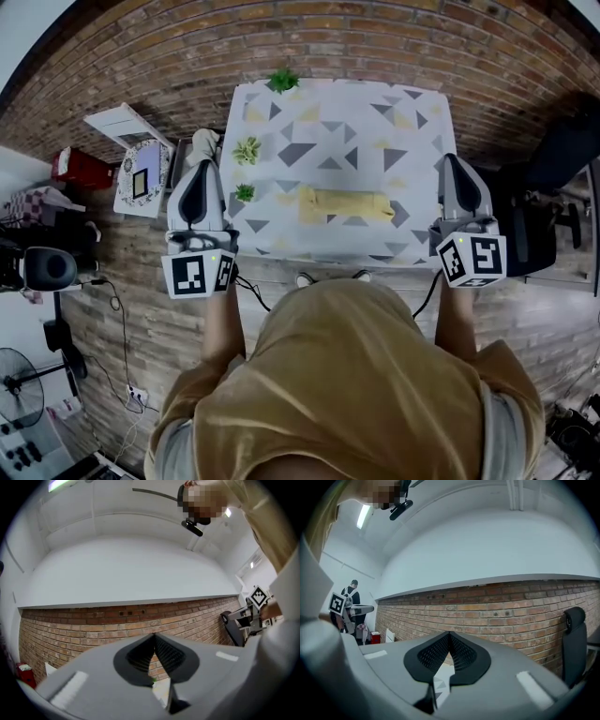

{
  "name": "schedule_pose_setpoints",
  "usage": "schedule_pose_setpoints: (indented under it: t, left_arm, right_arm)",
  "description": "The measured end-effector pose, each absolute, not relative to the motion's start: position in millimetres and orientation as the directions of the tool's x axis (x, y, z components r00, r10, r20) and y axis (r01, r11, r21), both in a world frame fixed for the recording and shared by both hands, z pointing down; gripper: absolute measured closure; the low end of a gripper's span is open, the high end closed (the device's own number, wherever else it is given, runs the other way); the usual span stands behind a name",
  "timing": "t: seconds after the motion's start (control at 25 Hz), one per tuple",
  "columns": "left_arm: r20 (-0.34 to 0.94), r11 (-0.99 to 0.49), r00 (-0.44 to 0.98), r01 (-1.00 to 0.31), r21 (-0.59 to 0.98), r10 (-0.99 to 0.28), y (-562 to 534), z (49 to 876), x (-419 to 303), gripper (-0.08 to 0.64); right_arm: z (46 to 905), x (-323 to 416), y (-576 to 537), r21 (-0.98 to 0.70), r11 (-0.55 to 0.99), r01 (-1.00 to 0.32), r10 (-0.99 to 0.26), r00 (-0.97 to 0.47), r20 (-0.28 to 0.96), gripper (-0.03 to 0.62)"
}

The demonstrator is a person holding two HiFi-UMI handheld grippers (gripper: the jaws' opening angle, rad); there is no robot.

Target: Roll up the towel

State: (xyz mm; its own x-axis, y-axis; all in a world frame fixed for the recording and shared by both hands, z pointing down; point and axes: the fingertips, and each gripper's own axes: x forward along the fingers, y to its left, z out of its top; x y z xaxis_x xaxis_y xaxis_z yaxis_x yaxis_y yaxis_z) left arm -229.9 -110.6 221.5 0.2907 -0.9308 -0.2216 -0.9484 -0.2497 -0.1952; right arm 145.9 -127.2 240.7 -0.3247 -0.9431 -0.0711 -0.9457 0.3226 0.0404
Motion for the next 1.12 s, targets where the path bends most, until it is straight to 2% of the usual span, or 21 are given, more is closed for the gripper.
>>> schedule_pose_setpoints:
  t: [1.12]
  left_arm:
    - [-0.233,-0.286,0.323,-0.941,-0.179,-0.917,-105,222,-219,0.497]
  right_arm:
    - [230,129,-125,0.073,0.356,-0.932,-0.932,-0.36,-0.05,0.589]
